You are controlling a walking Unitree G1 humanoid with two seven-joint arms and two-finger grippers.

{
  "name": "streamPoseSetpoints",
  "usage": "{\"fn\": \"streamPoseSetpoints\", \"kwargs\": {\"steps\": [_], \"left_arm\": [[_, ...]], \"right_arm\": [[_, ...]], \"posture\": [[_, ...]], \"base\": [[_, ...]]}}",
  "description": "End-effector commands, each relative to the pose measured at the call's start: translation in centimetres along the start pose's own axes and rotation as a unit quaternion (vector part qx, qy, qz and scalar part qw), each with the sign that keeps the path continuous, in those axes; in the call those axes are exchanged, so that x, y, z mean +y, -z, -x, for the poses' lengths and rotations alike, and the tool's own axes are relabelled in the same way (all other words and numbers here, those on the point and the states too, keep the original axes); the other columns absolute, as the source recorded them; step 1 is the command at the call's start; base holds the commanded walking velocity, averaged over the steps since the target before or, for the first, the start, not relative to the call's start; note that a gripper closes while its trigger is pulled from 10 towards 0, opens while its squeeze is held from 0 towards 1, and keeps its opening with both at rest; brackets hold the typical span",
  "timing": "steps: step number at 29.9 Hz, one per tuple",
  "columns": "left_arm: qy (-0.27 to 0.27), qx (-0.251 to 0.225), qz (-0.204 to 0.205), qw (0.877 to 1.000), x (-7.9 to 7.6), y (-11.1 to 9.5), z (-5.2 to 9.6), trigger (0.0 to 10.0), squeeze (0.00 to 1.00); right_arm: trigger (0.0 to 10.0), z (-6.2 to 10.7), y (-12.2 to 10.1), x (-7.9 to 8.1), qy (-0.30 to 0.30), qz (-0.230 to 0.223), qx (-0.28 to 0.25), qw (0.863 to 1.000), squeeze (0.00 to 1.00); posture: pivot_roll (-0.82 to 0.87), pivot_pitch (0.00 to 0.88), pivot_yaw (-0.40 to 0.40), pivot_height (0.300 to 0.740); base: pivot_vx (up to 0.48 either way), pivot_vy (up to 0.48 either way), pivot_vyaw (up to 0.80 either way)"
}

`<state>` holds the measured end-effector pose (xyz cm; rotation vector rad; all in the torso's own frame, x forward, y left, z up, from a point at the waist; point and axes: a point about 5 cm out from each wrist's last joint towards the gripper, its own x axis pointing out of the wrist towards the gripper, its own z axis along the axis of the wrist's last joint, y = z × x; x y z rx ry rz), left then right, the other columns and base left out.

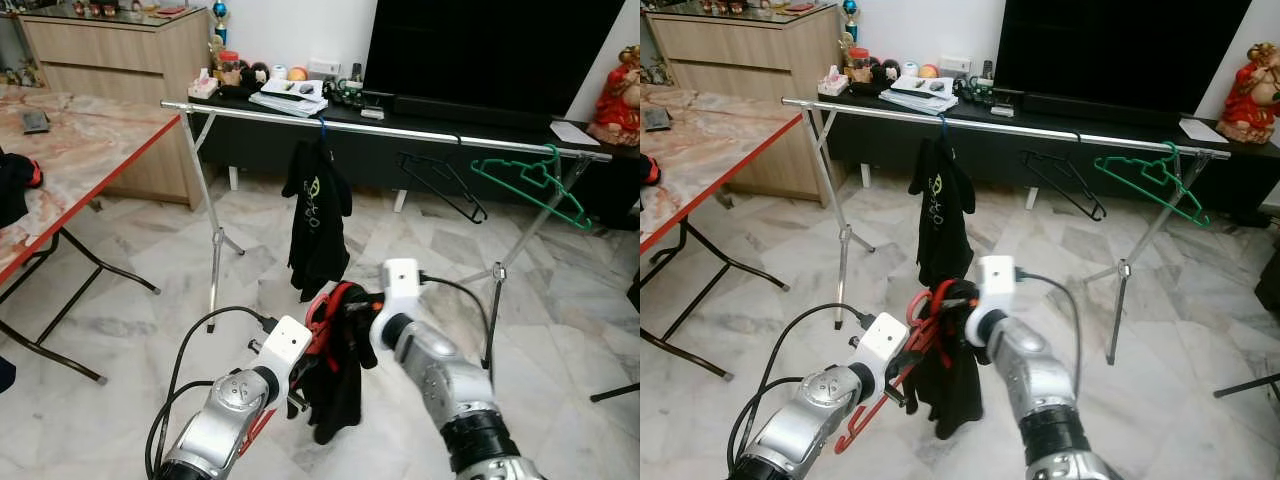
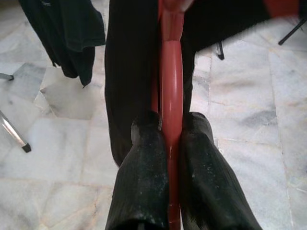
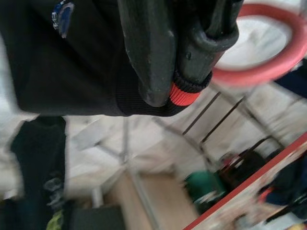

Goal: Hang hanger

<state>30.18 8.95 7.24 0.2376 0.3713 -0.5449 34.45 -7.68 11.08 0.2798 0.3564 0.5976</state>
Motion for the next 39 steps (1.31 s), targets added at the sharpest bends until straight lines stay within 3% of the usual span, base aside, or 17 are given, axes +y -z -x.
{"fn": "streamPoseSetpoints", "kwargs": {"steps": [1,5,14,24,31,32,33,34,39], "left_arm": [[0.003,-0.018,0.0,1.0,0.1,-0.7,-0.1,10.0,0.0],[-0.001,-0.022,0.009,1.0,0.3,-0.7,-0.1,10.0,0.0],[-0.002,-0.022,0.013,1.0,0.3,-0.7,-0.1,10.0,0.0],[0.006,-0.026,0.012,1.0,0.0,-0.8,-0.2,10.0,0.0],[0.011,-0.033,0.01,0.999,0.1,-0.9,-0.1,10.0,0.0],[0.016,-0.036,0.009,0.999,0.0,-1.0,-0.1,10.0,0.0],[0.018,-0.037,0.009,0.999,0.0,-1.0,-0.1,10.0,0.0],[0.02,-0.04,0.009,0.999,-0.1,-1.1,-0.1,10.0,0.0],[0.022,-0.058,0.012,0.998,-0.1,-1.6,-0.1,10.0,0.0]], "right_arm": [[10.0,0.3,-0.5,0.3,-0.018,0.007,-0.004,1.0,0.0],[10.0,1.4,0.1,1.2,-0.073,0.019,0.005,0.997,0.0],[10.0,3.2,-0.8,-2.5,0.021,-0.027,-0.028,0.999,0.0],[10.0,3.7,0.1,0.8,-0.113,0.022,0.001,0.993,0.0],[10.0,4.4,0.8,-0.6,-0.076,0.065,0.035,0.994,0.0],[10.0,4.7,0.7,-1.0,-0.068,0.067,0.036,0.995,0.51],[10.0,4.8,0.7,-1.1,-0.066,0.068,0.036,0.995,0.51],[10.0,4.9,0.6,-1.2,-0.065,0.072,0.037,0.995,0.68],[10.0,5.6,0.7,-1.5,-0.066,0.101,0.051,0.991,0.68]], "posture": [[0.11,0.0,-0.094,0.74],[0.1,0.0,-0.094,0.74],[0.09,0.0,-0.089,0.74],[0.1,0.0,-0.093,0.74],[0.09,0.0,-0.09,0.74],[0.09,0.0,-0.088,0.74],[0.09,0.0,-0.088,0.74],[0.09,0.0,-0.088,0.74],[0.09,0.0,-0.088,0.74]], "base": [[0.0,0.0,0.0],[0.0,0.0,0.0],[0.0,0.0,0.0],[0.0,0.0,0.0],[0.0,0.0,0.0],[0.0,0.0,0.0],[0.0,0.0,0.0],[0.0,0.0,0.0],[0.0,0.0,0.0]]}}
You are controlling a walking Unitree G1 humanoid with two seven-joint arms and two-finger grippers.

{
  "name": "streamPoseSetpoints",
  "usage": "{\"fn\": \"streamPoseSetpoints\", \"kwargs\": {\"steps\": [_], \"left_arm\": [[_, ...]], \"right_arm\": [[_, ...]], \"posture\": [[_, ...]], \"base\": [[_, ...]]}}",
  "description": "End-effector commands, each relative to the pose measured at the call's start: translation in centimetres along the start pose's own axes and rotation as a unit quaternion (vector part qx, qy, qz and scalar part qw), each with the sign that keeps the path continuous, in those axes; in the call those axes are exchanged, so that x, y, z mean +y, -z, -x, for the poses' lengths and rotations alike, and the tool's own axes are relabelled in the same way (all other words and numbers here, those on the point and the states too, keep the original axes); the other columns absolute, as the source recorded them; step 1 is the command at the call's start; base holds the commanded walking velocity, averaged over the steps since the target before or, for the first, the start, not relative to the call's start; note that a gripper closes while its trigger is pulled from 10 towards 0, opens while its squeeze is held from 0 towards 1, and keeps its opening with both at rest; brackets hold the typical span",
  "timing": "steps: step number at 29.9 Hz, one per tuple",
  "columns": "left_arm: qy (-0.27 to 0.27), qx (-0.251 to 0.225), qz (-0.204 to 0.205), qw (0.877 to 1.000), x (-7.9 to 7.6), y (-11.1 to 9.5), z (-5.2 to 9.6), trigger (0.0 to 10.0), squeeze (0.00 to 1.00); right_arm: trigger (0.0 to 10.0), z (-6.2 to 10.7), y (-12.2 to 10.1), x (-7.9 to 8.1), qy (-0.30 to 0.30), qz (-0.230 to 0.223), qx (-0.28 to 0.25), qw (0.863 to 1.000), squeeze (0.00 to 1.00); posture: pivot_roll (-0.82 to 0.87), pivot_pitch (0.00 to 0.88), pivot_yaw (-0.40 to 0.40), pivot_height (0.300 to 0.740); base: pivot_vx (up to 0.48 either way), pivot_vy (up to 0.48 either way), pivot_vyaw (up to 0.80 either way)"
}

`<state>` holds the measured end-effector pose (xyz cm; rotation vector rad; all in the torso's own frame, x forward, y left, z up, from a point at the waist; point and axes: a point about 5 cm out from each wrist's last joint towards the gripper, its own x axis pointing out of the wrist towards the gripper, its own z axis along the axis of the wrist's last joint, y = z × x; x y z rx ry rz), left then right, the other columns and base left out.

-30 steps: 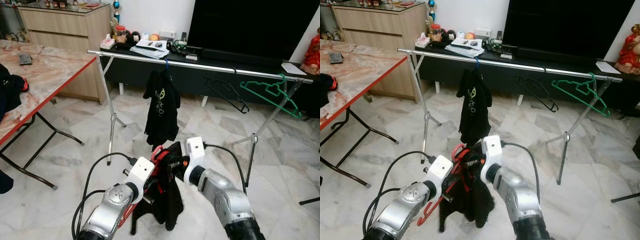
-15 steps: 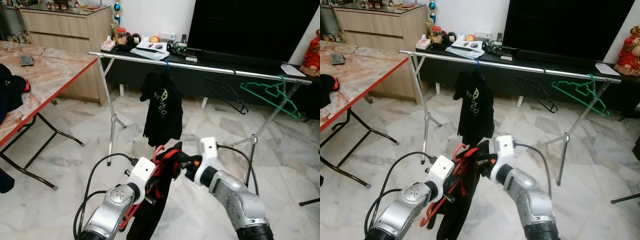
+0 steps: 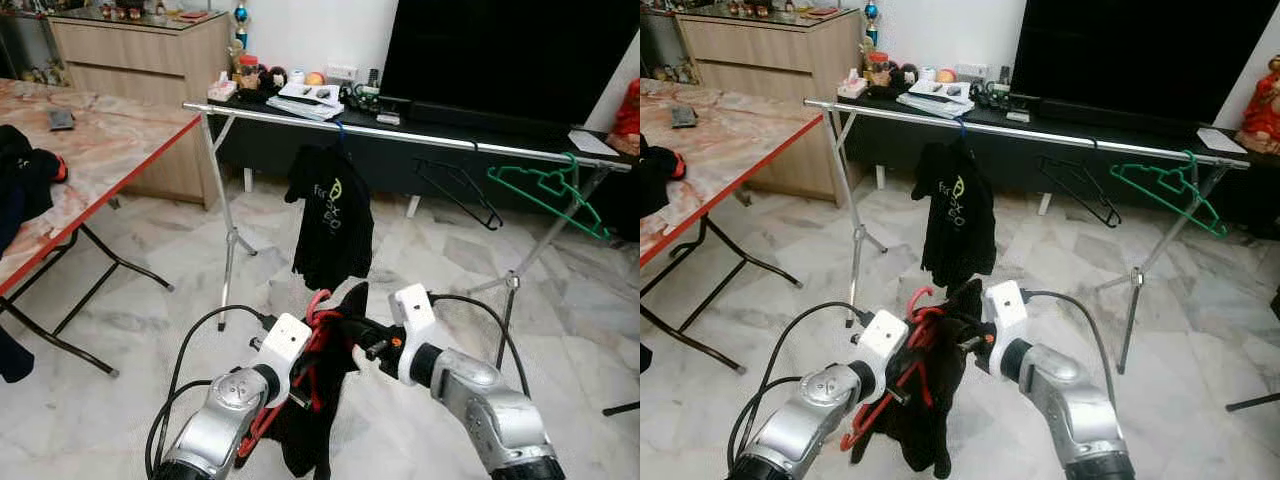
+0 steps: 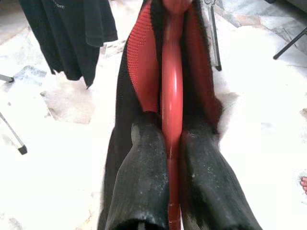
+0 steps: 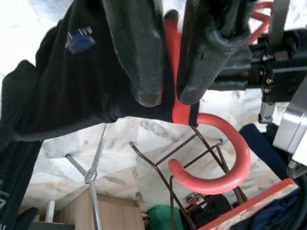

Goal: Hang hanger

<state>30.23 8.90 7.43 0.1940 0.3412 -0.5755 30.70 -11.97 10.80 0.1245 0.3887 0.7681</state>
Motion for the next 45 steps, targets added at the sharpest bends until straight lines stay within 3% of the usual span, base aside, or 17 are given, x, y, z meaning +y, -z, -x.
{"fn": "streamPoseSetpoints", "kwargs": {"steps": [1,9,11,12,16,20,21,22,24,28,32,37,41,42,43,45], "left_arm": [[0.007,-0.041,-0.002,0.999,-0.1,-1.5,-0.2,10.0,0.0],[0.022,-0.058,-0.002,0.998,-0.5,-1.9,-0.1,10.0,0.0],[0.029,-0.061,-0.004,0.998,-0.5,-1.9,-0.1,10.0,0.0],[0.039,-0.057,-0.014,0.998,-0.6,-1.7,0.1,10.0,0.0],[0.069,-0.036,-0.059,0.995,-0.5,-0.6,0.6,10.0,0.0],[0.091,-0.026,-0.094,0.991,-0.3,0.1,1.2,10.0,0.0],[0.101,-0.024,-0.112,0.988,-0.1,0.3,1.5,10.0,0.0],[0.101,-0.025,-0.122,0.987,0.1,0.4,1.6,10.0,0.0],[0.112,-0.032,-0.154,0.981,0.4,0.6,2.0,10.0,0.0],[0.134,-0.035,-0.175,0.975,0.6,0.8,2.5,10.0,0.0],[0.182,-0.047,-0.187,0.964,0.3,0.8,3.3,10.0,0.0],[0.235,-0.055,-0.2,0.95,-0.4,0.9,4.1,10.0,0.0],[0.255,-0.048,-0.2,0.945,-0.6,1.1,4.4,10.0,0.0],[0.259,-0.047,-0.201,0.943,-0.6,1.1,4.5,10.0,0.0],[0.264,-0.047,-0.201,0.942,-0.6,1.1,4.5,10.0,0.0],[0.272,-0.048,-0.203,0.94,-0.7,0.9,4.6,10.0,0.0]], "right_arm": [[10.0,0.3,-0.3,-0.1,0.004,0.028,0.006,1.0,0.68],[10.0,0.5,-0.3,-0.1,0.002,0.04,0.008,0.999,0.69],[10.0,0.6,-0.8,-0.1,0.004,0.047,0.0,0.999,0.73],[10.0,0.8,-1.6,-0.7,0.022,0.056,-0.013,0.998,1.0],[10.0,1.5,-2.9,-2.4,0.064,0.092,-0.017,0.994,1.0],[10.0,2.0,-3.5,-3.1,0.049,0.128,-0.005,0.991,1.0],[10.0,2.2,-3.6,-3.1,0.031,0.162,0.011,0.986,0.59],[10.0,2.3,-3.5,-3.2,0.022,0.178,0.024,0.983,0.0],[10.0,2.6,-3.4,-3.4,-0.013,0.23,0.054,0.972,0.0],[10.0,2.8,-3.2,-3.6,-0.051,0.268,0.084,0.958,0.0],[10.0,2.7,-2.4,-4.3,-0.08,0.29,0.126,0.945,0.0],[10.0,2.3,-2.5,-4.7,-0.11,0.294,0.138,0.939,0.0],[10.0,2.3,-2.1,-4.4,-0.155,0.293,0.147,0.932,0.0],[10.0,2.3,-2.1,-4.3,-0.168,0.287,0.142,0.932,0.88],[10.0,2.3,-2.0,-4.1,-0.182,0.284,0.136,0.932,0.99],[10.0,2.4,-1.9,-3.7,-0.213,0.278,0.129,0.928,1.0]], "posture": [[0.09,0.0,-0.088,0.74],[0.09,0.0,-0.088,0.74],[0.09,0.0,-0.088,0.74],[0.08,0.0,-0.087,0.74],[0.08,0.0,-0.086,0.74],[0.08,0.0,-0.087,0.74],[0.08,0.0,-0.088,0.74],[0.09,0.0,-0.088,0.74],[0.09,0.0,-0.088,0.74],[0.09,0.0,-0.09,0.74],[0.1,0.0,-0.091,0.74],[0.1,0.0,-0.091,0.74],[0.11,0.0,-0.095,0.74],[0.11,0.0,-0.095,0.74],[0.11,0.0,-0.094,0.74],[0.11,0.0,-0.094,0.74]], "base": [[0.0,0.0,0.0],[0.0,0.0,0.0],[0.0,0.0,0.0],[0.0,0.0,0.0],[0.0,0.0,0.0],[0.0,0.0,0.0],[0.0,0.0,0.0],[0.0,0.0,0.0],[0.0,0.0,0.0],[0.0,0.0,0.0],[0.0,0.0,0.0],[0.0,0.0,0.0],[0.0,0.0,0.0],[0.0,0.0,0.0],[0.0,0.0,0.0],[0.0,0.0,0.0]]}}
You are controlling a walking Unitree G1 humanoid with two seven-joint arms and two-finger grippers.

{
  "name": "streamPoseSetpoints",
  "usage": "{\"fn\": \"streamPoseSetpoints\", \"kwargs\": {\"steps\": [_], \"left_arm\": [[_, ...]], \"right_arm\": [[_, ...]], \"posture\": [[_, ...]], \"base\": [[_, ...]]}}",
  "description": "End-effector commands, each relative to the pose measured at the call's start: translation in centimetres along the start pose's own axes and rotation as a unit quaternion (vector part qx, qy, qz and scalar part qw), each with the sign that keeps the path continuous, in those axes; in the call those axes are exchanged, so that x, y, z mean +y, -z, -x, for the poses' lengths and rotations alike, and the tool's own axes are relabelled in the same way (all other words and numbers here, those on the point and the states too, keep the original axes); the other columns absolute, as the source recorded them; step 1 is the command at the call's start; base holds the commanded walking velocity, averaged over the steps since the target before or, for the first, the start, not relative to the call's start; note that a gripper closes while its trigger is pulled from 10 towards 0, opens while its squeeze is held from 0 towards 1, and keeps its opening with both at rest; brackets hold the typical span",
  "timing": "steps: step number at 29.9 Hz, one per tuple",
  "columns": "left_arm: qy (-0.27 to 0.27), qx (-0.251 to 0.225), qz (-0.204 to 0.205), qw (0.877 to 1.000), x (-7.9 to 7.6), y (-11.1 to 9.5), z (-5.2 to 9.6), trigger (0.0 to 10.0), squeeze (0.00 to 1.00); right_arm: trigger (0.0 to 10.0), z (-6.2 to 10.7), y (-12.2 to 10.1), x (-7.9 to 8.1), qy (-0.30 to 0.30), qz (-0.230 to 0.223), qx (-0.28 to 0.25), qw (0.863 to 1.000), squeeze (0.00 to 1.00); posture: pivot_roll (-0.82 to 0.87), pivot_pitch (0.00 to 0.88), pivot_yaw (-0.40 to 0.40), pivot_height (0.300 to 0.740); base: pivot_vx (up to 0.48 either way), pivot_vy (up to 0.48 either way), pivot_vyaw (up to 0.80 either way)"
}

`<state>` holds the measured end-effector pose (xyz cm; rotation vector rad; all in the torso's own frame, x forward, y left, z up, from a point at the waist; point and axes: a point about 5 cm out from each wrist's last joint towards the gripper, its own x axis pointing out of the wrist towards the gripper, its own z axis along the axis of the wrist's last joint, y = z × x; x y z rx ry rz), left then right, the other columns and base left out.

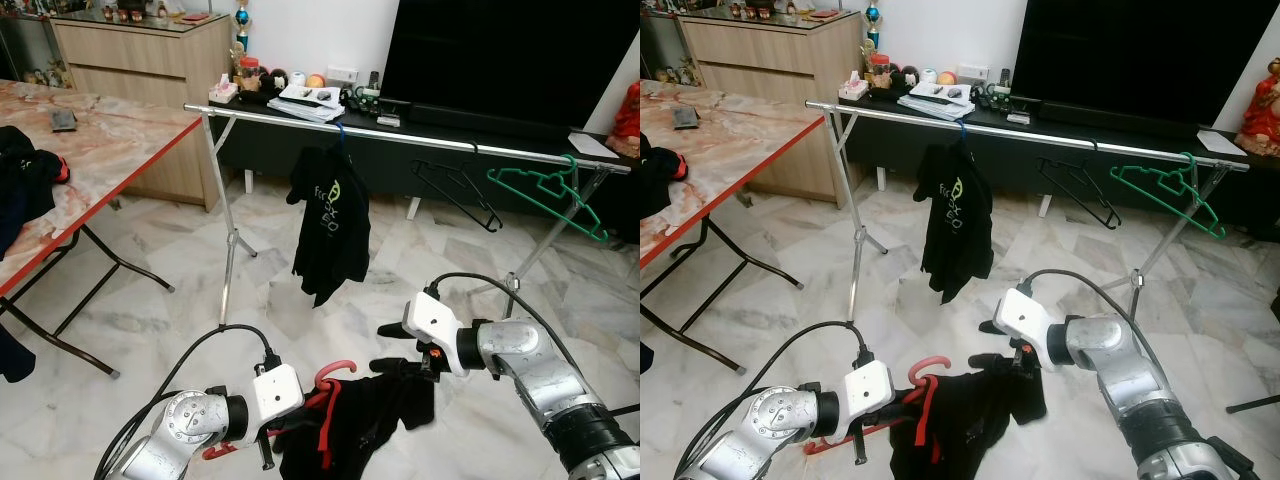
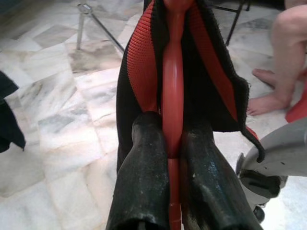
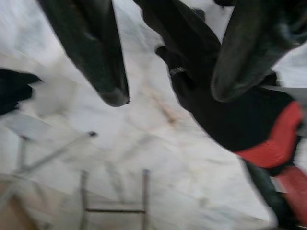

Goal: Hang hanger

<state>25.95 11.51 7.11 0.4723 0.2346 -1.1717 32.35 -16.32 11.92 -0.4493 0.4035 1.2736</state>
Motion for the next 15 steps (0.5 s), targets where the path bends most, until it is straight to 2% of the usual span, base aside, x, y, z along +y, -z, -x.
{"fn": "streamPoseSetpoints", "kwargs": {"steps": [1,3,11,15], "left_arm": [[0.013,-0.025,-0.024,0.999,0.1,-1.4,-0.1,10.0,0.0],[0.017,-0.022,-0.031,0.999,0.3,-1.5,-0.1,10.0,0.0],[0.026,-0.02,-0.038,0.999,0.5,-1.9,-0.5,10.0,0.0],[0.034,-0.027,-0.04,0.998,0.5,-2.4,-0.8,10.0,0.0]], "right_arm": [[10.0,0.0,-0.2,0.2,-0.034,0.01,-0.014,0.999,0.04],[10.0,-0.1,0.2,0.4,-0.052,0.017,0.002,0.998,0.0],[10.0,-0.1,2.1,0.8,-0.084,0.051,0.087,0.991,0.0],[10.0,-0.6,2.0,0.7,-0.082,0.056,0.082,0.992,0.0]], "posture": [[0.11,0.0,-0.093,0.74],[0.11,0.0,-0.092,0.74],[0.11,0.0,-0.092,0.74],[0.12,0.0,-0.095,0.74]], "base": [[0.0,0.0,0.0],[0.0,0.0,0.0],[0.0,0.0,0.0],[0.0,0.0,0.0]]}}
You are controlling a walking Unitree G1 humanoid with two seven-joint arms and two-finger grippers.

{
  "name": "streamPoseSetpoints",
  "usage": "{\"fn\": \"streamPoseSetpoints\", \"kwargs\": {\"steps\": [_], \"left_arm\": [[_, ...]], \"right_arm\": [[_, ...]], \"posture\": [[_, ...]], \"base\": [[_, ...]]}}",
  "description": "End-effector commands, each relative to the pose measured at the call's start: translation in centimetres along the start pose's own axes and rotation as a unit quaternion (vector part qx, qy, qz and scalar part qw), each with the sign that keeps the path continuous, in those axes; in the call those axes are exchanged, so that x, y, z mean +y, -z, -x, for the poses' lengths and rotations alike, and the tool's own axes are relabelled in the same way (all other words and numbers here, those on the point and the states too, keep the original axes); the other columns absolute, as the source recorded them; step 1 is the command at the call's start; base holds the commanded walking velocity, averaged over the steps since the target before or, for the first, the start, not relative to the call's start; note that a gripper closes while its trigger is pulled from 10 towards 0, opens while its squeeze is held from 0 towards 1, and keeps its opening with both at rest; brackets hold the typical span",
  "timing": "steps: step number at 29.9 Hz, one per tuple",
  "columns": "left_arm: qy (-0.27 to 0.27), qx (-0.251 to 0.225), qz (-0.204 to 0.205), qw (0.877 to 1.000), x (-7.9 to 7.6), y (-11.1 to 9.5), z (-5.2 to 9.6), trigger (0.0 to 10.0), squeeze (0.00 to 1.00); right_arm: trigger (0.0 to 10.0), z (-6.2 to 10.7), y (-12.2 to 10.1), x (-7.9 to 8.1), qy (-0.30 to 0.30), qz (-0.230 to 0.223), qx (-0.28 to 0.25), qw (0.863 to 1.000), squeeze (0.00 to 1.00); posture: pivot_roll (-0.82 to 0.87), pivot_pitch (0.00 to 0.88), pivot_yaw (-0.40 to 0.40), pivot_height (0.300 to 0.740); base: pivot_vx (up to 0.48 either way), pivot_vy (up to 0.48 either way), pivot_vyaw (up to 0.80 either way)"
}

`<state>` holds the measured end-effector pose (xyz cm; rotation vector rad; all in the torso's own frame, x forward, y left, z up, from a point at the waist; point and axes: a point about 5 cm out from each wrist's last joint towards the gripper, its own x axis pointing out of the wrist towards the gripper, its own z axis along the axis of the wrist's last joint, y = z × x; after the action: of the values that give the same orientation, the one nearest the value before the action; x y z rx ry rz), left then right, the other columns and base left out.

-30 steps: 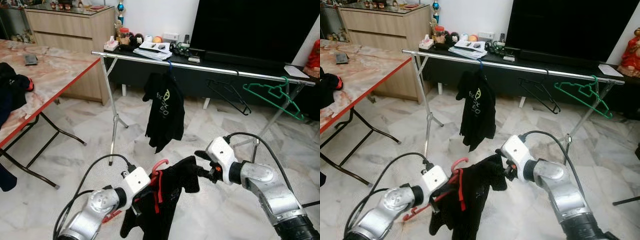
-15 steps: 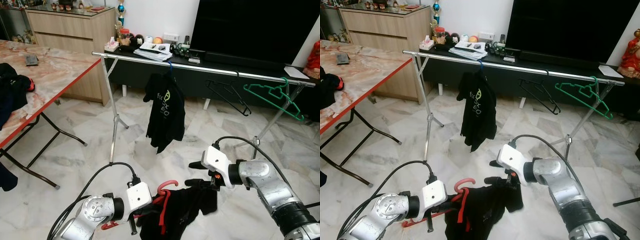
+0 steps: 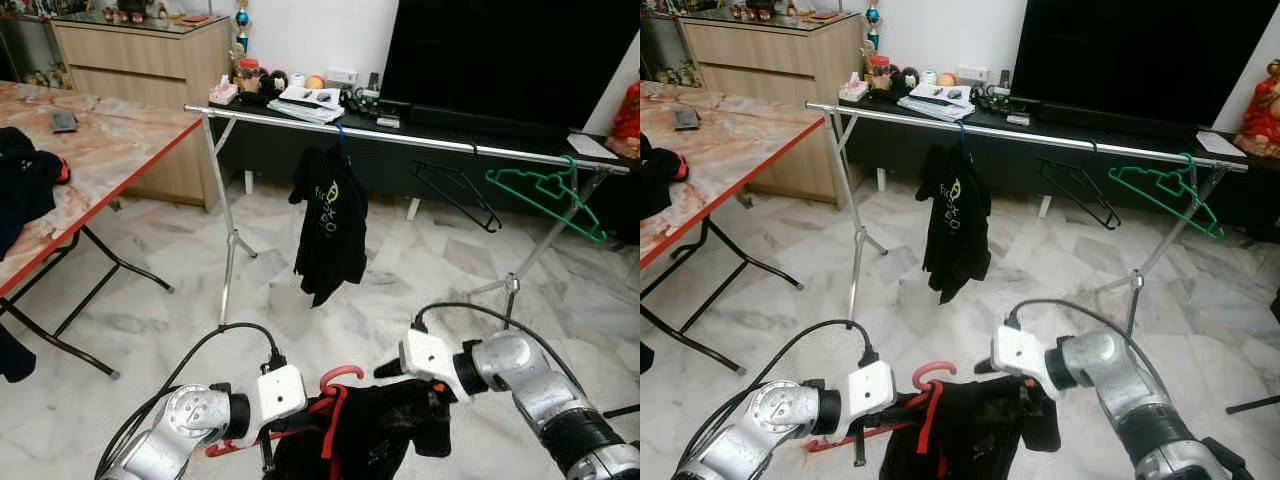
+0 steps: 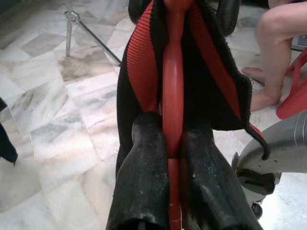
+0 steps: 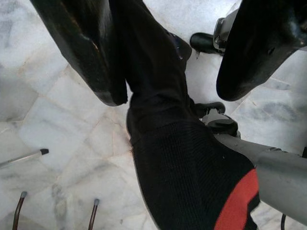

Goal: Hang hanger

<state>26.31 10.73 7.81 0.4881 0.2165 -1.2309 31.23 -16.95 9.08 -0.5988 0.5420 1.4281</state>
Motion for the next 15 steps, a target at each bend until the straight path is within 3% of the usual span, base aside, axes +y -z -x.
{"fn": "streamPoseSetpoints", "kwargs": {"steps": [1,9,15], "left_arm": [[0.015,-0.021,-0.027,0.999,0.2,-1.7,-0.5,10.0,0.0],[0.046,-0.03,-0.036,0.998,-0.6,-2.4,-1.4,10.0,0.0],[0.053,-0.032,-0.036,0.997,-0.8,-2.6,-1.7,10.0,0.0]], "right_arm": [[10.0,0.1,-0.9,-0.6,0.007,0.019,-0.005,1.0,0.0],[10.0,-0.5,-1.3,-1.1,0.025,0.024,-0.017,0.999,0.0],[10.0,-0.9,-0.9,-0.6,-0.011,0.023,-0.007,1.0,0.0]], "posture": [[0.12,0.0,-0.095,0.74],[0.12,0.0,-0.095,0.74],[0.12,0.0,-0.095,0.74]], "base": [[0.0,0.0,0.0],[0.0,0.0,0.0],[0.0,0.0,0.0]]}}
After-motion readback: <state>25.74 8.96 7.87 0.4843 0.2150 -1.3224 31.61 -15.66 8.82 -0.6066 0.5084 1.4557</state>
